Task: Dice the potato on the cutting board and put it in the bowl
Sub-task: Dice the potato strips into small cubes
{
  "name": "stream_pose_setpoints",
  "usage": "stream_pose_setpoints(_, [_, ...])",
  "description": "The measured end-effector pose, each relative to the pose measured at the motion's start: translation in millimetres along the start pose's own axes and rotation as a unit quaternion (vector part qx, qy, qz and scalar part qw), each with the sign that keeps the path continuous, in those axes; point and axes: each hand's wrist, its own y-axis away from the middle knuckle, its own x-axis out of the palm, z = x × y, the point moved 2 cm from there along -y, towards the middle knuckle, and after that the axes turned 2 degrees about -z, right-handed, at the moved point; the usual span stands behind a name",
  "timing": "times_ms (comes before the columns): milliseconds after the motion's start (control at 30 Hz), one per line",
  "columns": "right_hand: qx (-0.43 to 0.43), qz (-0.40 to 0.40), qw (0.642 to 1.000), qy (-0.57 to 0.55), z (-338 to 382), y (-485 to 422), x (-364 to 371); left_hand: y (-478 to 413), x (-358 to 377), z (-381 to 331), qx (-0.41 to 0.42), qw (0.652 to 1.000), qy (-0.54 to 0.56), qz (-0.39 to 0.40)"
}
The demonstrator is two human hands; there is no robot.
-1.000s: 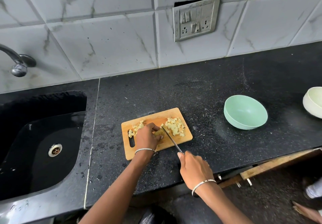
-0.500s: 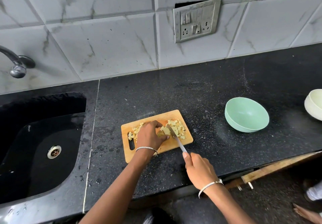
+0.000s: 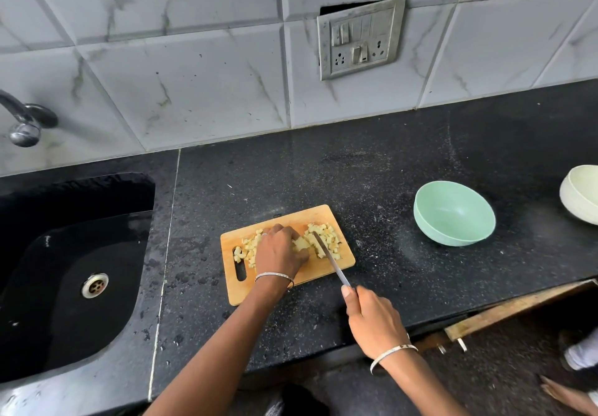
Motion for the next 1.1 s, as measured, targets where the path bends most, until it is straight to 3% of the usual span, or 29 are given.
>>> stream_pose_setpoints(300, [-0.014, 0.043, 0.999, 0.014, 10, -2, 14, -1, -17, 3, -0.059, 0.996, 0.058, -0.038])
stream_pose_setpoints(567, [0.011, 0.014, 0.999, 0.027, 10, -11, 13, -3, -21, 1, -0.076, 0.993, 0.080, -0.030])
stream_pose_setpoints(867, [-0.002, 0.015, 1.000, -0.001, 15, -12, 8, -6, -27, -1, -0.114, 0.985, 0.102, -0.073])
stream_pose_setpoints(967, [0.001, 0.009, 1.000, -0.008, 21, -19, 14, -6, -26, -4, -0.097, 0.990, 0.085, -0.062])
stream_pose_setpoints(1100, [0.004, -0.001, 0.999, -0.041, 17, -19, 7, 0, -13, -15, -0.006, 1.000, 0.003, -0.008])
